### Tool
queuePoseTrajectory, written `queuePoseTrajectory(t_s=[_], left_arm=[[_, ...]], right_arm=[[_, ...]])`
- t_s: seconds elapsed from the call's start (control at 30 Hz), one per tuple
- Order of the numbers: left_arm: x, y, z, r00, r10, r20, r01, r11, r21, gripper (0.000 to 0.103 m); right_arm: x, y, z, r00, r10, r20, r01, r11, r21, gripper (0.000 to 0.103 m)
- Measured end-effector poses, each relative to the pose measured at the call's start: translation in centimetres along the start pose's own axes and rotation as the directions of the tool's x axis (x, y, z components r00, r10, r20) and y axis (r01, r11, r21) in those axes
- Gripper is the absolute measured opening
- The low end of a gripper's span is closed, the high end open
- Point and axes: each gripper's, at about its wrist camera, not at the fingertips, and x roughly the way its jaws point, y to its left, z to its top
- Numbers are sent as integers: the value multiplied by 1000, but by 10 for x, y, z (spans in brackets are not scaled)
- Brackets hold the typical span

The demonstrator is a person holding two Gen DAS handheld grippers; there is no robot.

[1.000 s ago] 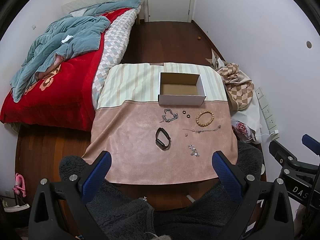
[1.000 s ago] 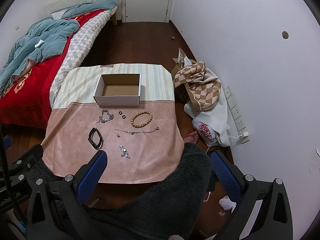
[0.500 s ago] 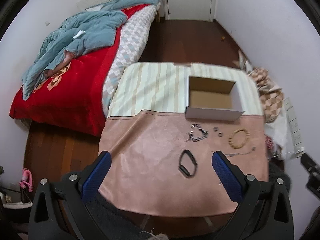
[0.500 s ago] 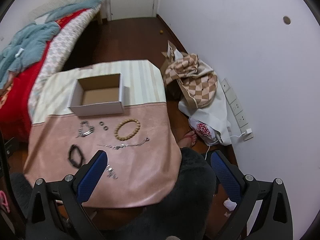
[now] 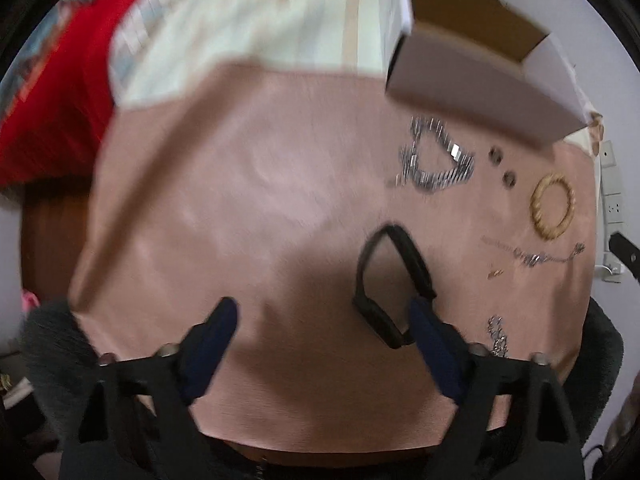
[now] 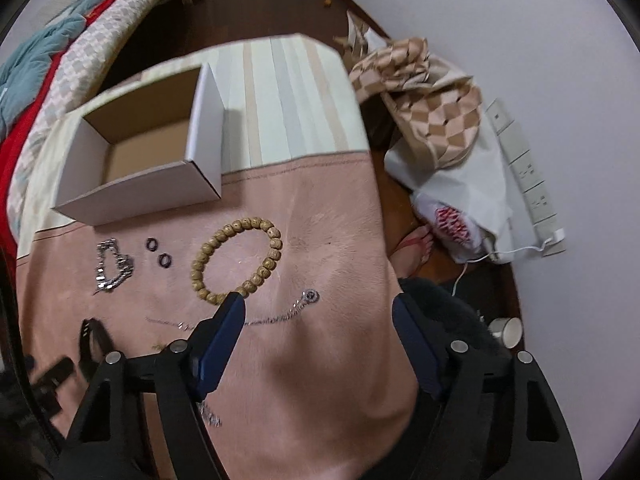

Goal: Organize jewelry
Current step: 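Grasp the black watch band with the left tool while the right tool grasps the wooden bead bracelet, then carry the watch band with the left tool while the right tool carries the bracelet into the box, releasing both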

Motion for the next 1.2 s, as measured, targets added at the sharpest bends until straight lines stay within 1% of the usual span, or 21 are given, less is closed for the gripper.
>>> queuePoseTrajectory(t_s=[0.07, 0.1, 0.13, 0.2, 0.23, 0.3, 0.37, 0.4, 0.43, 0.47, 0.5, 0.53, 0.57, 0.63, 0.7, 0.73, 0.8, 0.93, 1.03, 1.13, 1.2], left_arm=[[15, 0, -2, 998, -37, -46, 36, 999, -21, 75], [18, -1, -2, 997, -47, -54, 45, 999, -26, 75], [22, -2, -3, 997, -54, -58, 52, 998, -29, 75], [24, -6, -3, 997, -62, -55, 60, 998, -23, 69], [22, -9, -3, 998, -49, -39, 49, 999, -11, 66], [18, -15, -2, 999, -32, 1, 32, 999, 27, 53], [12, -19, -1, 999, -11, 33, 9, 998, 62, 24], [10, -21, -1, 999, -8, 42, 4, 997, 76, 19], [9, -22, 0, 999, -7, 47, 3, 997, 84, 11], [8, -23, 2, 999, -8, 54, 3, 996, 90, 6], [6, -23, 2, 998, -7, 63, 1, 996, 94, 5], [4, -22, 3, 998, -6, 70, -1, 995, 97, 5], [2, -22, 3, 997, -3, 76, -5, 995, 101, 4], [-1, -22, 4, 996, -3, 87, -6, 995, 102, 3], [-6, -21, 4, 995, -11, 95, 1, 995, 102, 3], [-10, -21, 4, 995, -13, 102, 3, 995, 104, 3], [-20, -21, 4, 993, -28, 115, 16, 994, 107, 2], [-46, -23, 0, 987, -63, 145, 46, 993, 113, 2], [-71, -24, -3, 981, -86, 176, 66, 991, 119, 2], [-104, -30, -2, 969, -116, 217, 91, 988, 124, 2], [-112, -32, 1, 960, -130, 247, 100, 986, 130, 2]], right_arm=[[15, 2, 3, 1000, 7, -18, -7, 1000, 7, 74], [23, 2, 5, 1000, 13, -27, -13, 1000, 10, 74], [28, 2, 6, 999, 16, -32, -15, 1000, 12, 74], [39, 4, 8, 999, 26, -41, -26, 1000, 17, 74], [43, 4, 8, 999, 28, -46, -27, 999, 20, 74], [49, 5, 10, 998, 40, -53, -38, 999, 26, 73], [56, 7, 12, 998, 42, -55, -41, 999, 32, 72], [60, 8, 13, 998, 39, -58, -37, 999, 34, 72], [64, 11, 14, 997, 38, -64, -36, 999, 36, 70], [67, 12, 14, 997, 41, -70, -39, 999, 38, 66], [70, 14, 14, 996, 44, -78, -41, 998, 39, 64], [73, 17, 14, 995, 45, -88, -42, 998, 36, 58], [75, 20, 14, 994, 43, -96, -40, 999, 32, 55], [73, 26, 13, 997, 44, -64, -43, 999, 22, 46], [71, 29, 12, 998, 44, -46, -43, 999, 16, 20], [70, 31, 12, 998, 41, -46, -40, 999, 11, 9], [69, 30, 11, 996, 76, -46, -75, 997, 22, 9], [50, 30, 8, 992, 123, 1, -122, 992, 35, 9], [22, 32, 6, 984, 174, 42, -175, 984, 35, 9], [-11, 35, 9, 971, 217, 98, -220, 975, 16, 9], [-30, 39, 14, 963, 239, 126, -241, 971, -2, 9]])
